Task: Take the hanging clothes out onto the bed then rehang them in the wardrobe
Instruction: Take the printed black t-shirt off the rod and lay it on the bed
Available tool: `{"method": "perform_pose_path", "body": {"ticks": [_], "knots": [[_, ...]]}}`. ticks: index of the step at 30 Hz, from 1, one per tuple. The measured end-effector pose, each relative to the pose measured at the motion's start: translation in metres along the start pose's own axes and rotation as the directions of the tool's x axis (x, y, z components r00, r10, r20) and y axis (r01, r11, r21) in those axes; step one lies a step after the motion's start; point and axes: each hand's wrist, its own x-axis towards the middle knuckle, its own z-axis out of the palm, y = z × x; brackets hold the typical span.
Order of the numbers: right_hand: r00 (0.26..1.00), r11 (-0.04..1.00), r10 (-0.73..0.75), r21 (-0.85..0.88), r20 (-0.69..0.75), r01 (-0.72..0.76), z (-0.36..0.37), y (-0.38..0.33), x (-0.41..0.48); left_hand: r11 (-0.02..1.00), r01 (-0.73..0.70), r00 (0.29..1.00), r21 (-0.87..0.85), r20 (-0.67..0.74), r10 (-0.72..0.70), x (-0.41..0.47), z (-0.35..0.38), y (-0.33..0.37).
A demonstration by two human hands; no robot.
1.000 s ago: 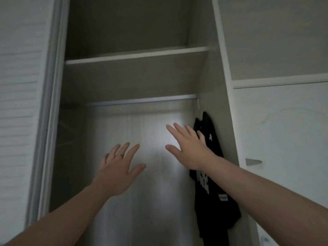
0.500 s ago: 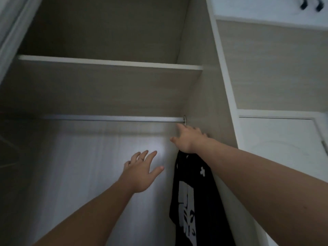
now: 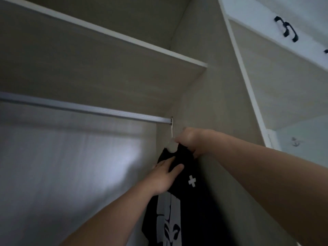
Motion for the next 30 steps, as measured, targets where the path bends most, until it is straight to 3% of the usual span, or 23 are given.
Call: {"method": "perform_pose_path", "body": {"ticks": [3,5,9,11,13,15,18,25,30], "knots": [[0.991,0.962,0.109,0.243,0.077,-0.124,0.003,-0.001,0.012,0.994,-0.038,0.998,-0.103,0.053,0.044,0.004,-0.001,-0.011],[0.975,0.928,0.193,0.301,0.109,-0.218,0.008,-0.002,0.021,0.987,-0.037,0.996,-0.159,0.074,0.05,0.006,-0.002,-0.02],[0.953,0.919,0.279,0.254,0.115,-0.3,0.02,-0.008,0.034,0.987,-0.029,0.99,-0.16,0.133,0.051,0.007,0.0,-0.037],[0.952,0.937,0.304,0.169,0.034,-0.305,0.025,-0.012,0.039,0.989,-0.017,0.986,-0.148,0.162,0.041,0.006,-0.002,-0.043],[0.961,0.967,0.252,0.003,-0.115,-0.253,0.033,-0.016,0.043,0.99,-0.036,0.982,-0.137,0.18,0.06,0.006,-0.003,-0.045],[0.952,0.958,0.097,-0.231,-0.29,-0.168,0.045,-0.02,0.044,0.99,-0.074,0.977,-0.122,0.192,0.097,0.005,-0.003,-0.046],[0.919,0.898,-0.036,-0.416,-0.392,-0.142,0.056,-0.015,0.053,0.986,-0.098,0.973,-0.137,0.193,0.124,0.007,0.0,-0.046],[0.881,0.855,-0.14,-0.504,-0.452,-0.122,0.061,-0.006,0.052,0.963,-0.088,0.976,-0.256,0.172,0.135,0.006,0.015,-0.051],[0.842,0.819,-0.221,-0.562,-0.492,-0.113,0.058,-0.011,0.053,0.967,-0.117,0.976,-0.227,0.152,0.154,0.006,0.017,-0.062]]}}
